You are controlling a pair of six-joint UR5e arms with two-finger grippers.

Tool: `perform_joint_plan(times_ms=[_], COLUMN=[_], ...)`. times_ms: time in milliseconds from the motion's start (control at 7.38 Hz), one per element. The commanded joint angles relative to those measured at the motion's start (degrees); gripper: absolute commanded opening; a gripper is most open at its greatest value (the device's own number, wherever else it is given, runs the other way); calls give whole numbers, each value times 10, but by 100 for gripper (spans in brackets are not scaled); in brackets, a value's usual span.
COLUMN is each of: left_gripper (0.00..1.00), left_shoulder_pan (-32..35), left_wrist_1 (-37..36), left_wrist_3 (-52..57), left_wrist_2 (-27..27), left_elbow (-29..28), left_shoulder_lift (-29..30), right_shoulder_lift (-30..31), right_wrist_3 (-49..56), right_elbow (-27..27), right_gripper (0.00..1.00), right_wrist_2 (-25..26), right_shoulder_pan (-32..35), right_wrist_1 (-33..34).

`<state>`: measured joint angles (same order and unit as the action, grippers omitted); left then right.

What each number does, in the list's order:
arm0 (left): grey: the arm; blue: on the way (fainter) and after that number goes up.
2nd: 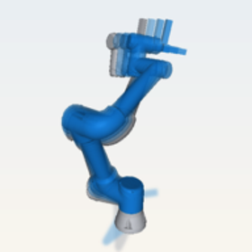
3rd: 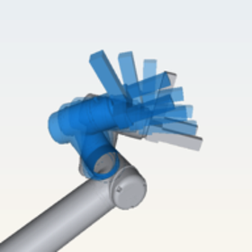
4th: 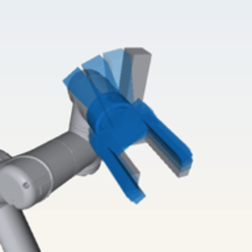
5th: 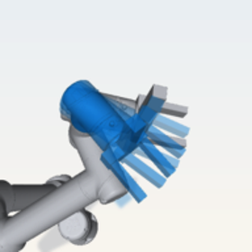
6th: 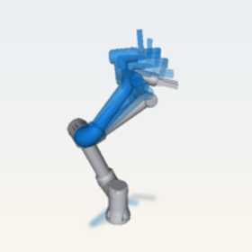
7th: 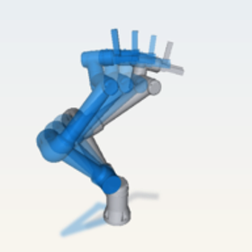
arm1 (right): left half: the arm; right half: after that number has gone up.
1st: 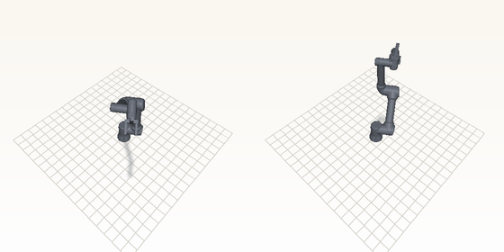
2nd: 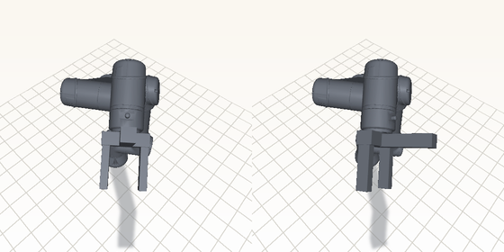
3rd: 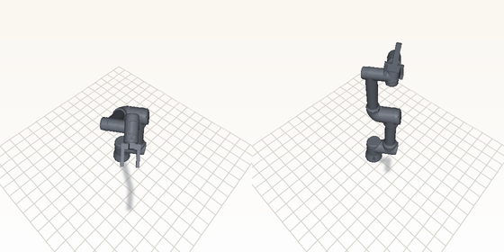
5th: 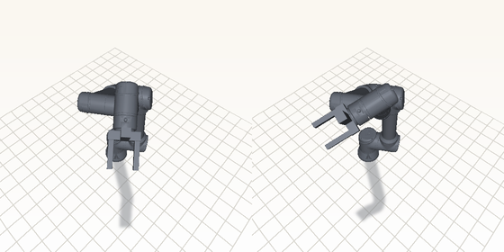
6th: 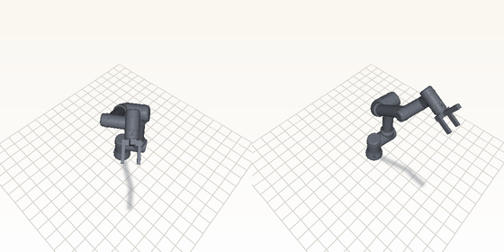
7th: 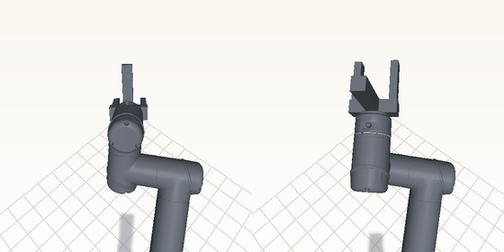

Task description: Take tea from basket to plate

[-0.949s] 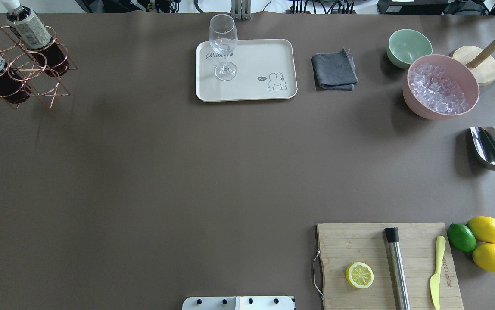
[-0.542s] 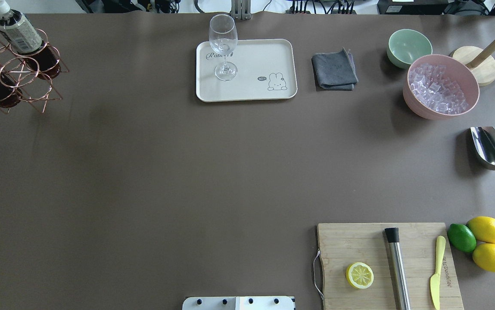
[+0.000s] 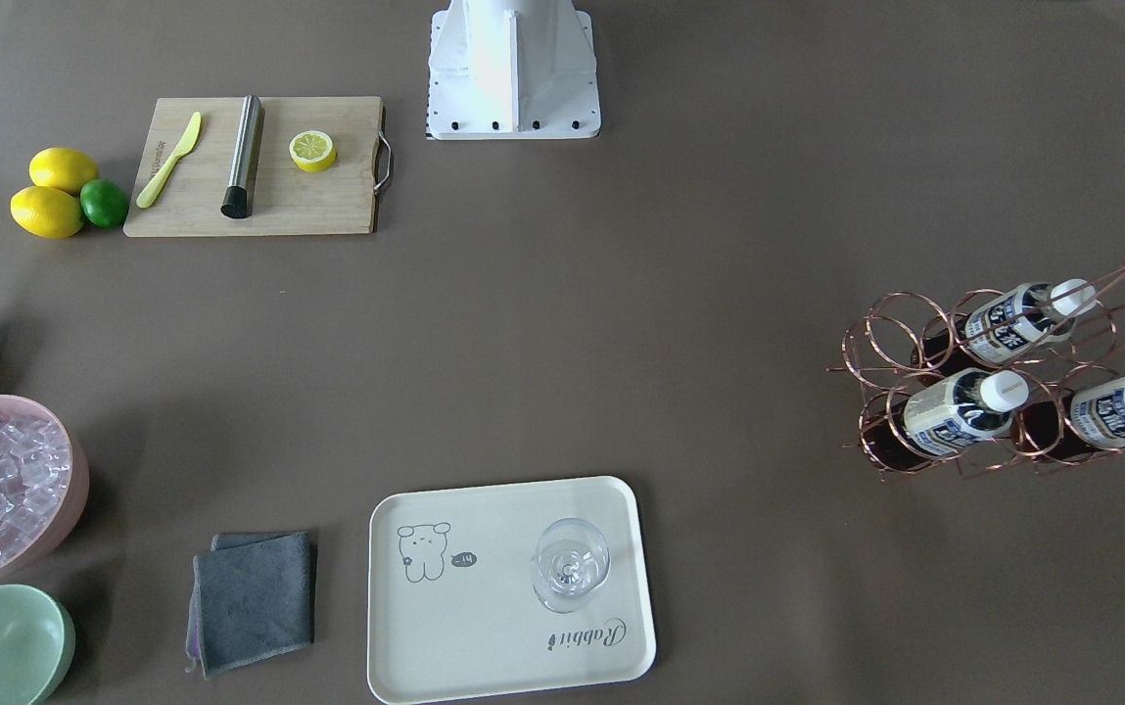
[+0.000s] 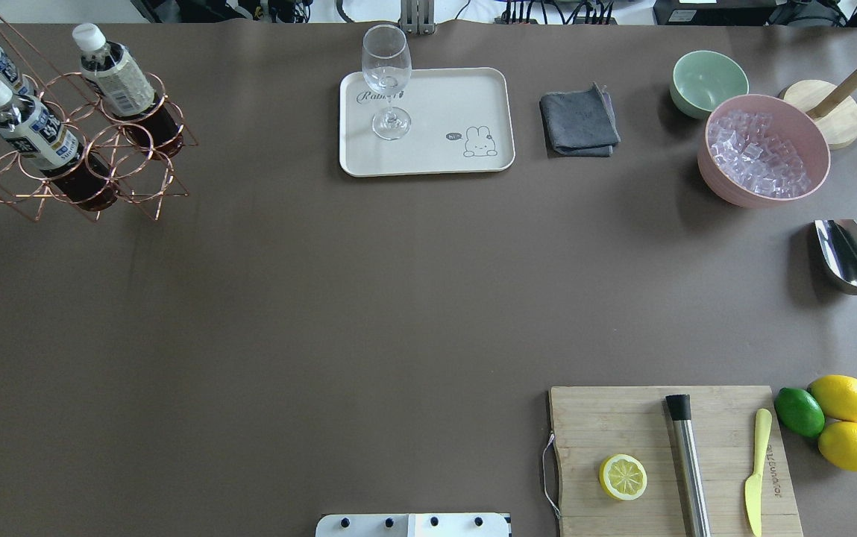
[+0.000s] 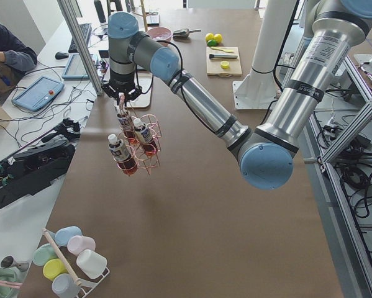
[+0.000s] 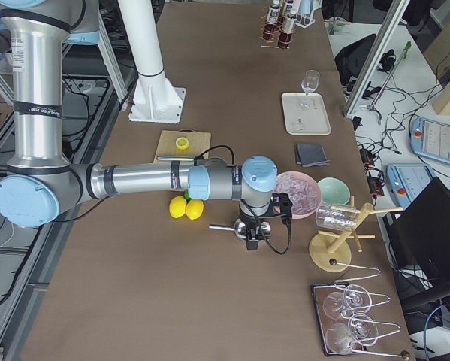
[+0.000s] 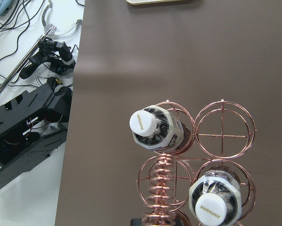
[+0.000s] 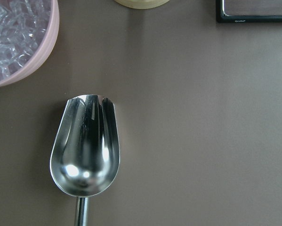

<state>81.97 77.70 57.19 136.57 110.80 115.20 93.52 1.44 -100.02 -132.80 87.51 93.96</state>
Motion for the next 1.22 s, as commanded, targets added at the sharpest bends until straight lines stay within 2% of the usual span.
perform_joint_plan(times_ms=[0,271,678,949,1084], left_gripper=[0,0,0,0,0], left_shoulder_pan=[-85,-153,-281,-357,-390], left_wrist_1=[1,0,-13,-20,-49], left_wrist_3=[-70,-108,-240,-317,-347], left_wrist_2=[-49,-91,-162,-211,-243], left_elbow=[73,120,201,211,216], left_shoulder_lift=[0,2,4,32,56], right_shoulder_lift=[1,1,0,1,1], right_wrist_3=[1,1,1,1,1], right_elbow=[0,0,0,0,-3], right_gripper=[100,100,100,100,100], right_wrist_2=[0,0,1,0,0], right_shoulder_pan=[0,0,0,-1,0], right_wrist_1=[0,0,0,0,0])
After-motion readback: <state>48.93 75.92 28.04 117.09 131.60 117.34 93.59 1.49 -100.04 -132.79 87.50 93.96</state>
